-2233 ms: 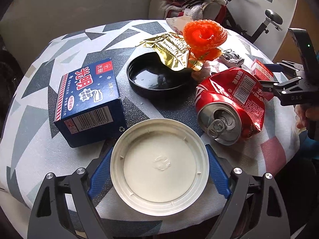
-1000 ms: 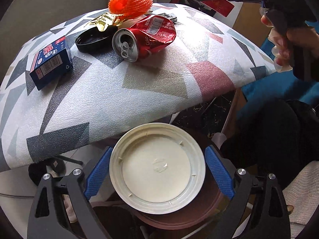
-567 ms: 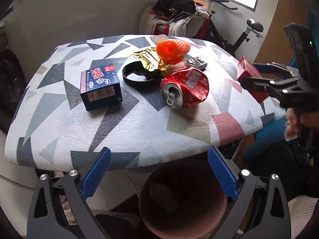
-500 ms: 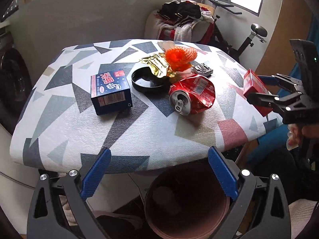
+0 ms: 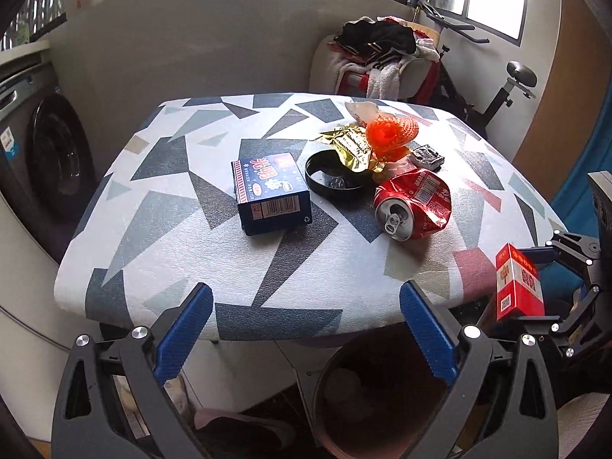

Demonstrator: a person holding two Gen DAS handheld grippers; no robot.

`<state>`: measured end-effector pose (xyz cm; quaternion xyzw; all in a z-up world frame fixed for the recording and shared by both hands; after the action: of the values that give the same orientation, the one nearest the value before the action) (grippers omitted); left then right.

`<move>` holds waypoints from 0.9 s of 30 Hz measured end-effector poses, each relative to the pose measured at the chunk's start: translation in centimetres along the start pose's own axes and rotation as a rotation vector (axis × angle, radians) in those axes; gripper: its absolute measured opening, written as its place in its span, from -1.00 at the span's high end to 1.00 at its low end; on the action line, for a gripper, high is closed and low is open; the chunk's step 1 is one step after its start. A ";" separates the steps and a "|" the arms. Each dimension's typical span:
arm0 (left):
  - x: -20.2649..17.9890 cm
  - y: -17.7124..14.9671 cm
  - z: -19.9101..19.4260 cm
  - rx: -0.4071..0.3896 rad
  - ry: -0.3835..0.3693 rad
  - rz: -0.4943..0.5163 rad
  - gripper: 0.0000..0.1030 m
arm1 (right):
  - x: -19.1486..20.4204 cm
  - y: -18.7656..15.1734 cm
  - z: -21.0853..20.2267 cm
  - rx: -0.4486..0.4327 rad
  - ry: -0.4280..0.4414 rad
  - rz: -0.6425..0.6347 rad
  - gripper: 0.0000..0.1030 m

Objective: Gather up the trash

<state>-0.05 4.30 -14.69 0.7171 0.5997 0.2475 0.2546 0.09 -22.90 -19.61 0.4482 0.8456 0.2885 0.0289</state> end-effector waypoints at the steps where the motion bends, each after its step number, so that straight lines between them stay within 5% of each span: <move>1: 0.0 0.0 0.0 0.001 0.003 0.002 -0.86 | 0.4 -0.3 0.4 0.017 0.007 -0.006 -0.79; 14: -0.4 0.2 0.8 0.038 0.051 0.008 -0.87 | 1.6 -1.7 3.1 0.128 0.061 0.003 -0.81; 27: -0.4 0.2 1.4 0.056 0.056 0.004 -0.87 | 0.7 -1.2 2.8 0.110 0.039 0.025 -0.88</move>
<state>1.00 3.81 -15.59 0.7181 0.6117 0.2510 0.2172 -0.35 -21.55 -22.38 0.4537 0.8551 0.2504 -0.0160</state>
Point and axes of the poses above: each gripper's, at about its wrist camera, not at the fingertips, and z roughly the way its jaws point, x to its left, y to its top, the point moved 2 cm from there along z, roughly the way its jaws point, and after that the axes turned 8 degrees about z, right-handed, at the moved point
